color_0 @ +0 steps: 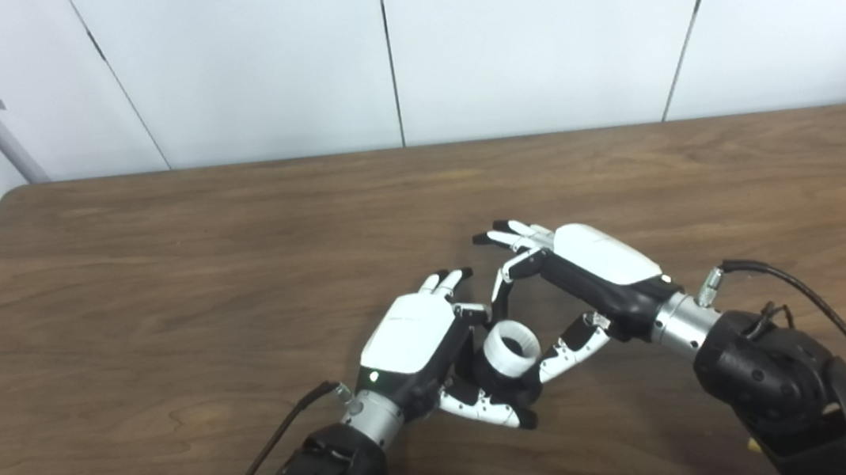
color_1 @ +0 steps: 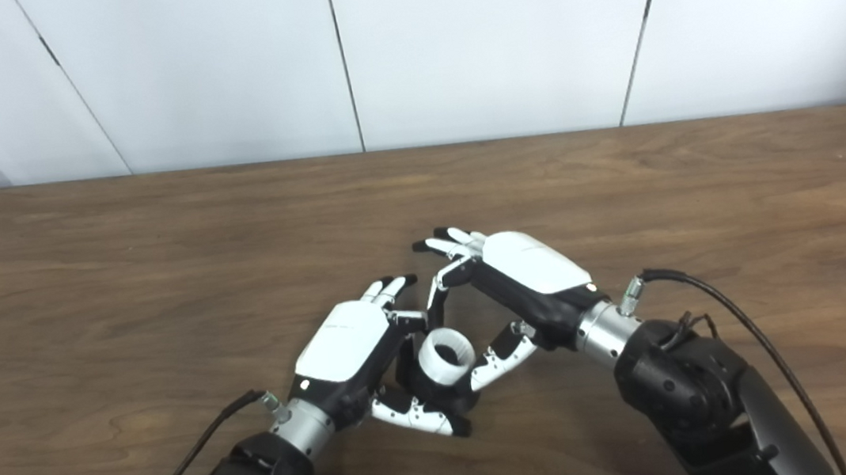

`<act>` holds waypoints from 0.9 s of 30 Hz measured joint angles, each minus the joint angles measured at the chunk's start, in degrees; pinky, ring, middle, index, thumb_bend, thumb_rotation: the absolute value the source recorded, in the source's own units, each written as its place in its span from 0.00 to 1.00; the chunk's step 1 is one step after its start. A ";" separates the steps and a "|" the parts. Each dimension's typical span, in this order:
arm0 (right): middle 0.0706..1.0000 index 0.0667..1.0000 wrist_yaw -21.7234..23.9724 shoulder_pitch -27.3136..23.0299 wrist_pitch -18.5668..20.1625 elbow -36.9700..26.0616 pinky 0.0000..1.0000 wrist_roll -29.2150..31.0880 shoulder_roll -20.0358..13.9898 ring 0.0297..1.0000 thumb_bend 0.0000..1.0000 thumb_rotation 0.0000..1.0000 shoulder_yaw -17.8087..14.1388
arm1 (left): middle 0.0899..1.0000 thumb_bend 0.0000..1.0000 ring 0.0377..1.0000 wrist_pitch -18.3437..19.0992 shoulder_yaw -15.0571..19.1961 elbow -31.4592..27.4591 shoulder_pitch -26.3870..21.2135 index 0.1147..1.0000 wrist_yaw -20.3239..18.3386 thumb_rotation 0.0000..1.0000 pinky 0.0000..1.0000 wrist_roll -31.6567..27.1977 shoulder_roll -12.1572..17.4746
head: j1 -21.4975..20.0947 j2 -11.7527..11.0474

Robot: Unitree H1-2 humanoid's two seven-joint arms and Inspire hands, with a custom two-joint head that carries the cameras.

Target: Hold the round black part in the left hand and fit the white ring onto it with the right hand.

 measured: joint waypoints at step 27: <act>1.00 0.99 9.14 -1.41 4.56 -2.03 1.00 2.62 -1.94 1.00 1.00 0.54 0.36 | 0.83 0.52 0.97 0.11 -0.09 0.68 -0.43 0.41 -0.06 0.05 1.00 0.07 -0.46 | -0.09 -0.53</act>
